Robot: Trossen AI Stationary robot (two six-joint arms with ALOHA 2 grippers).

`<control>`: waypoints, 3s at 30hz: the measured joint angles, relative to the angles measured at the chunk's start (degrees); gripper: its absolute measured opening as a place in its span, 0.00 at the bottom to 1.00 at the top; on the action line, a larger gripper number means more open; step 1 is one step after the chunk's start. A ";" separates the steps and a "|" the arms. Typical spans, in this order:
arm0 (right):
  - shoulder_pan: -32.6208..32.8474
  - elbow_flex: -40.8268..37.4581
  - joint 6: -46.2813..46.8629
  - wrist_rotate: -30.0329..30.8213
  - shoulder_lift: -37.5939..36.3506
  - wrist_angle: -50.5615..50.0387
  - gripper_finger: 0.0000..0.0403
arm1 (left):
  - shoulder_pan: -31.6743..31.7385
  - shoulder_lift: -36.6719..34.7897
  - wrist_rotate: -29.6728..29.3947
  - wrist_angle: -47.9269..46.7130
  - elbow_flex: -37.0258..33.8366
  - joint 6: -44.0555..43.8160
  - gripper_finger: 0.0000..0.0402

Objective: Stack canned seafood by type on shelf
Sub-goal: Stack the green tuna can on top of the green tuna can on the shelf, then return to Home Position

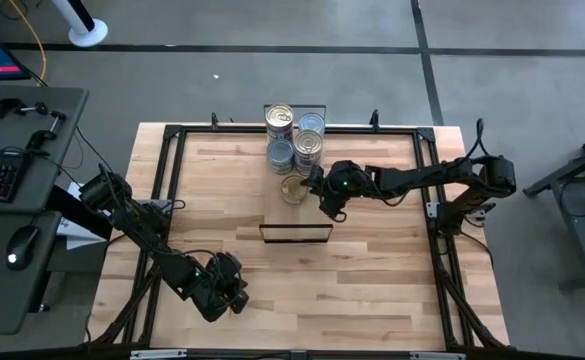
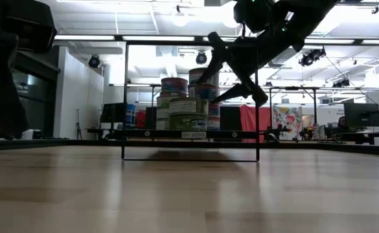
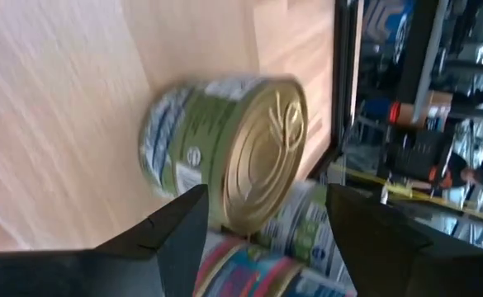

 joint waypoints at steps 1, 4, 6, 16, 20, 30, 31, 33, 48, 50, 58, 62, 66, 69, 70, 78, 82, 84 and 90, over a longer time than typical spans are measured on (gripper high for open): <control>-0.05 0.00 -0.02 0.79 0.00 -0.06 0.59 | 0.01 0.00 0.36 0.00 0.00 0.42 0.00; 0.20 0.00 -0.80 0.86 -0.41 -0.07 0.59 | 0.01 0.00 1.53 -0.01 0.00 1.76 0.00; 0.87 0.00 -0.84 0.24 -0.77 -0.04 0.58 | 0.01 0.00 2.03 -0.01 0.00 1.78 0.00; 1.86 0.00 6.01 -6.20 -2.03 -2.39 0.48 | 0.01 0.00 2.01 -0.01 0.00 1.78 0.00; 1.83 0.02 9.85 -8.77 -2.03 -1.71 0.45 | -0.01 0.00 2.01 -0.06 0.00 1.79 0.00; 1.94 0.02 9.89 -9.00 2.20 1.20 0.32 | -0.01 0.00 1.99 -0.57 0.00 2.82 0.00; 2.12 0.02 9.54 -8.53 2.39 1.26 0.29 | -0.01 0.00 2.03 -0.50 0.00 2.81 0.00; 2.24 0.00 9.23 -8.44 2.54 2.52 0.22 | -0.01 0.00 2.03 -0.38 -0.02 2.74 0.00; 2.28 0.04 10.56 -8.75 3.05 1.01 0.00 | -0.02 0.00 2.09 -0.55 -0.02 2.76 0.00; 2.30 0.06 10.50 -9.07 3.83 1.95 0.00 | -0.01 0.00 2.12 -0.55 -0.02 2.76 0.00; 1.82 0.05 12.11 -7.41 6.45 2.20 0.00 | -0.01 0.00 2.19 -0.29 -0.02 1.52 0.00; 1.82 0.04 14.19 -6.27 6.45 5.04 0.00 | -0.01 0.00 2.19 -0.19 -0.02 1.34 0.00; 1.82 0.04 14.66 -5.52 6.43 6.20 0.00 | -0.10 0.00 2.17 -0.04 -0.02 2.22 0.00; 1.82 0.04 15.75 -3.65 6.43 6.08 0.00 | -0.10 0.00 2.17 0.05 -0.02 2.28 0.00; 1.82 0.04 15.75 -3.09 6.42 5.98 0.00 | -0.10 -0.01 2.18 0.18 -0.02 2.29 0.00; 1.54 0.04 23.93 -0.72 -1.61 -7.10 0.00 | -1.48 -12.78 2.41 -5.01 -0.04 7.34 0.00; 1.46 0.04 31.96 3.33 -6.32 -19.20 0.00 | -1.98 -22.93 -6.66 -13.65 0.00 10.77 0.00; 1.45 0.04 38.86 4.22 -8.90 -25.58 0.00 | -1.54 -27.21 -11.36 -17.91 0.00 13.31 0.00; 2.32 0.04 71.37 -3.34 -16.41 -44.42 0.00 | 4.86 -41.94 -19.62 -14.32 -5.90 31.10 0.00</control>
